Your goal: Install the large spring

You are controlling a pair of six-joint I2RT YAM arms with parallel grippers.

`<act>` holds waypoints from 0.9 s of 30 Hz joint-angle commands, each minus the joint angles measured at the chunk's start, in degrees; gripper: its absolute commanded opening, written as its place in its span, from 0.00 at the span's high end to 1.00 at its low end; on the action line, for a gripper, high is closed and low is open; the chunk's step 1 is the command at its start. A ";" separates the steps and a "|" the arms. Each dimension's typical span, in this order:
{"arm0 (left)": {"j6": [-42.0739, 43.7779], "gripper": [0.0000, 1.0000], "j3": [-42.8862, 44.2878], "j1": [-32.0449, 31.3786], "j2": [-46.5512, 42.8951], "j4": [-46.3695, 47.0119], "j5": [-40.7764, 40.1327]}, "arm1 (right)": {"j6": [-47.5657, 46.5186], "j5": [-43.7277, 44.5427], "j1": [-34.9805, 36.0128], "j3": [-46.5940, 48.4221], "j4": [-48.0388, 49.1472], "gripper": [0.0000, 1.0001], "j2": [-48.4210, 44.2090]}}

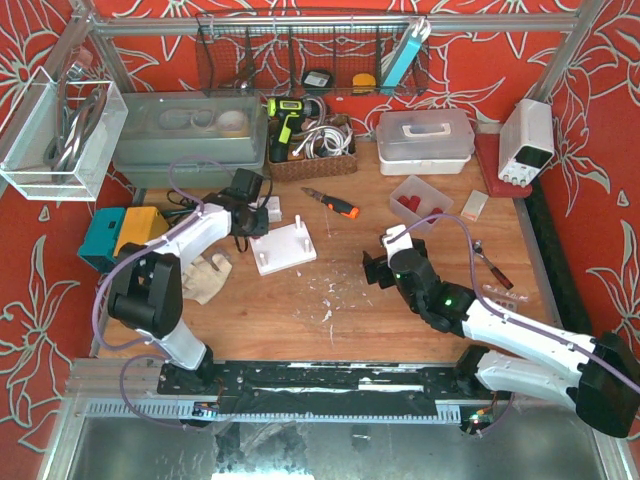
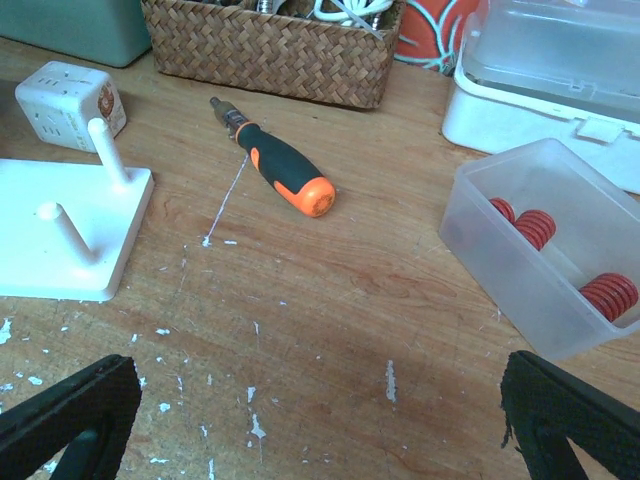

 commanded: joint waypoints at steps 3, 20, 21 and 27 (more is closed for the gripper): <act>-0.73 0.63 3.14 0.25 1.78 -0.71 -0.47 | 0.53 -0.04 -0.36 0.77 -0.61 0.01 -0.62; -2.94 0.01 -1.65 -2.36 -12.95 8.73 12.63 | 7.55 0.59 -6.88 2.56 -5.67 0.02 -0.48; -3.65 0.00 -3.41 -3.30 -14.93 10.87 13.34 | 8.44 -1.02 -8.56 2.73 -6.23 0.03 -0.35; -6.82 0.00 -19.41 -10.37 -27.69 30.49 17.96 | 10.36 -3.28 -16.13 9.56 -15.79 0.09 2.32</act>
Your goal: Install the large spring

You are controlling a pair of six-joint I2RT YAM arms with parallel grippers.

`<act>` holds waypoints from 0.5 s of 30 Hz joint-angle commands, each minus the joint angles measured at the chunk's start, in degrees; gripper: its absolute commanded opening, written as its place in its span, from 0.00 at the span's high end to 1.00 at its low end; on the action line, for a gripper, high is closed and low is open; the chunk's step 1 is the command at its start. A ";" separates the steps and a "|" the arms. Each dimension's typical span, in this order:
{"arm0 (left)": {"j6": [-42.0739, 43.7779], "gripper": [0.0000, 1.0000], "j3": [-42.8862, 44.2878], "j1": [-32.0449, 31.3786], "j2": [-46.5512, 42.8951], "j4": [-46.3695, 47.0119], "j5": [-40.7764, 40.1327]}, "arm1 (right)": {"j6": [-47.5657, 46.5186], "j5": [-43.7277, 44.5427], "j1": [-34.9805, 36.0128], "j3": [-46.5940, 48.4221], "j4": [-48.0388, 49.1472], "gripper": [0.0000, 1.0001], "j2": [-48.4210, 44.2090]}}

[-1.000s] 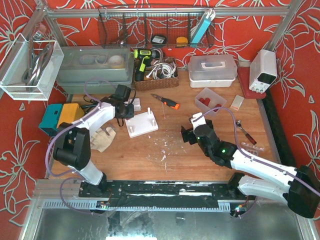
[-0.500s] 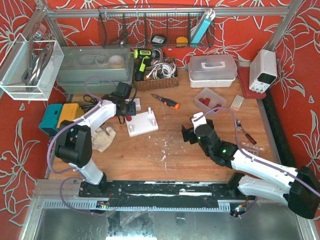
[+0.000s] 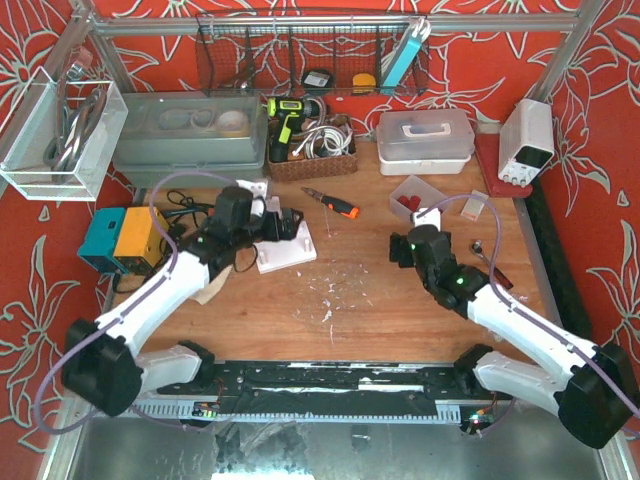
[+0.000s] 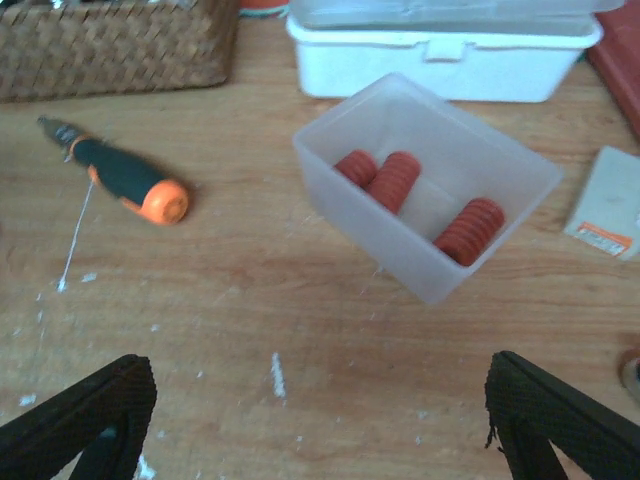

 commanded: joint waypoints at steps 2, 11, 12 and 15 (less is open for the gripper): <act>-3.78 0.00 -13.72 -5.29 -8.23 21.65 5.80 | 2.83 -0.72 -4.94 8.91 -10.37 0.13 4.14; -3.86 0.00 -29.40 -9.94 -11.98 39.81 8.13 | 3.58 -8.45 -16.94 23.65 -17.81 0.42 23.26; -3.02 0.00 -30.75 -10.51 -12.05 40.70 7.51 | 3.71 -9.00 -18.46 25.50 -18.66 0.44 25.29; -1.67 0.00 -33.00 -11.42 -11.78 43.57 6.60 | 3.02 -11.33 -20.94 32.06 -21.12 0.49 32.85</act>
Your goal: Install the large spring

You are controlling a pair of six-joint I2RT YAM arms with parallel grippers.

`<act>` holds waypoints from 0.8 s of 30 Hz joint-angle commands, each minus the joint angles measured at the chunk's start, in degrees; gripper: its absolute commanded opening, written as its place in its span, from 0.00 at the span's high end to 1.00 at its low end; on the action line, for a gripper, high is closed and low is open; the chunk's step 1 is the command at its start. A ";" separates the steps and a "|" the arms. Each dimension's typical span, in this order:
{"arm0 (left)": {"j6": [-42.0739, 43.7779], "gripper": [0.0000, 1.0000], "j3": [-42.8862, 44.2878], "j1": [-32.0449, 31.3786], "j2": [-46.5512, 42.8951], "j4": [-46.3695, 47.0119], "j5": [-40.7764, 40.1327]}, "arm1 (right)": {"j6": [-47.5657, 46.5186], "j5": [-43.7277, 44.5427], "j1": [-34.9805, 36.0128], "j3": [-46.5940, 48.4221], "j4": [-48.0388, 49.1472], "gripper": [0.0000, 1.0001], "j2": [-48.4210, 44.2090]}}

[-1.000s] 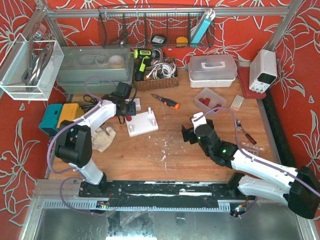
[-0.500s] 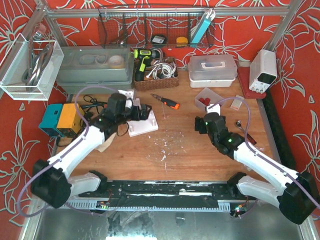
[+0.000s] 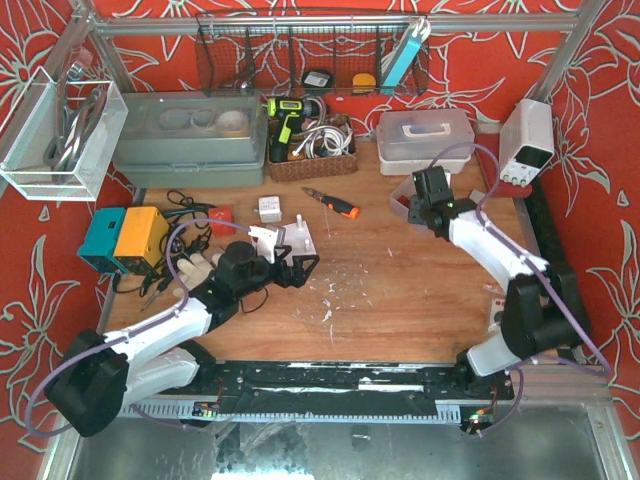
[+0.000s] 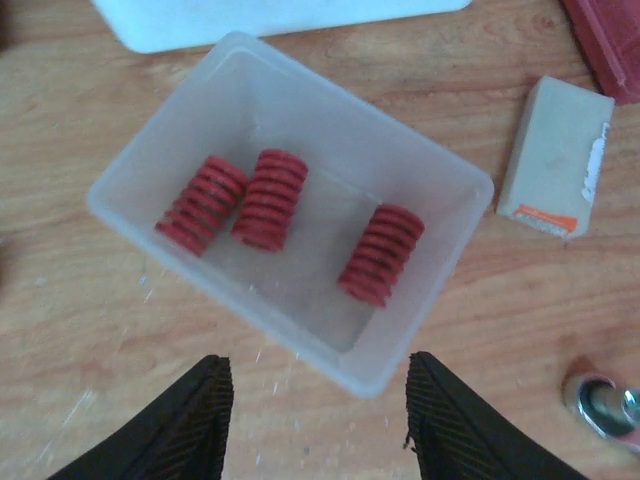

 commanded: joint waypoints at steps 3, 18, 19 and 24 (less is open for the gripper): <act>2.49 0.00 -2.02 -1.33 -0.66 9.60 0.77 | -1.53 -7.29 -4.79 11.68 -6.56 0.53 11.98; 3.06 0.00 -1.56 -1.52 0.10 8.40 -1.07 | 0.01 -14.55 -7.72 26.66 -9.43 0.53 30.49; 3.10 0.00 -1.53 -1.52 0.15 8.30 -1.16 | -0.03 -14.71 -7.78 26.94 -9.48 0.52 31.19; 3.19 0.00 -1.40 -1.52 0.33 8.22 -1.32 | -0.90 -11.00 -7.79 28.57 -9.75 0.52 33.94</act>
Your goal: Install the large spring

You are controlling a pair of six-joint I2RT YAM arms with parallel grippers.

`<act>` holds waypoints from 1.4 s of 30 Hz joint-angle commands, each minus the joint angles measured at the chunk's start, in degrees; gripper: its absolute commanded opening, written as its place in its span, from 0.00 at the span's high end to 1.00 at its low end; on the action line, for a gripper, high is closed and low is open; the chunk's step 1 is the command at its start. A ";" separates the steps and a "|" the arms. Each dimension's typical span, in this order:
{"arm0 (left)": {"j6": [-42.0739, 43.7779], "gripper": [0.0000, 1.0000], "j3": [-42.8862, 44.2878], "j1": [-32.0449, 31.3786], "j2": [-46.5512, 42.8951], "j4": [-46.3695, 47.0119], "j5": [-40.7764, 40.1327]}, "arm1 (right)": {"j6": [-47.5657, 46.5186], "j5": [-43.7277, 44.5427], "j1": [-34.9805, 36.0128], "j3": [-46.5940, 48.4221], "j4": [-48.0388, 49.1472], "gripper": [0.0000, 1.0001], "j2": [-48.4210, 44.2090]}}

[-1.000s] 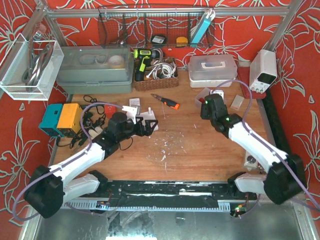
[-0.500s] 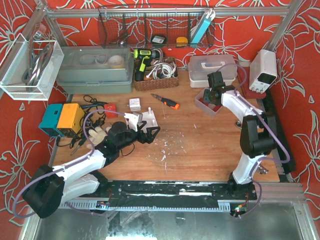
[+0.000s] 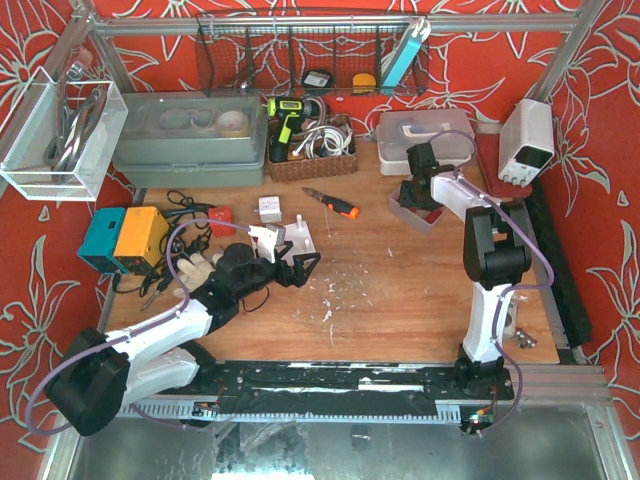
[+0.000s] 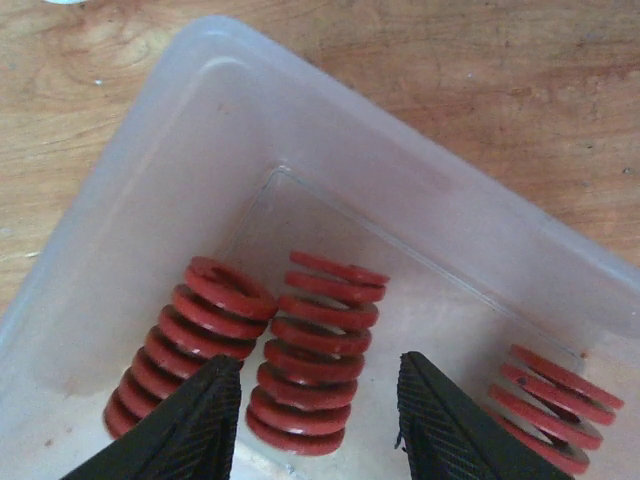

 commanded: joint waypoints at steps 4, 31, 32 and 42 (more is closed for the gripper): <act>1.14 0.00 1.11 -0.34 0.04 1.31 -0.88 | -0.67 2.16 -0.09 3.39 -2.26 0.52 4.11; 0.97 0.00 1.60 -0.34 0.45 0.39 -2.09 | -4.04 2.96 -0.10 4.95 -2.55 0.85 2.51; 1.04 0.00 1.64 -0.35 0.48 0.36 -2.21 | -4.46 2.96 -0.11 4.62 -2.48 0.86 1.03; 0.51 0.00 2.40 -0.34 1.47 -0.93 -4.07 | -7.74 -1.20 1.54 -6.46 2.12 0.92 -18.89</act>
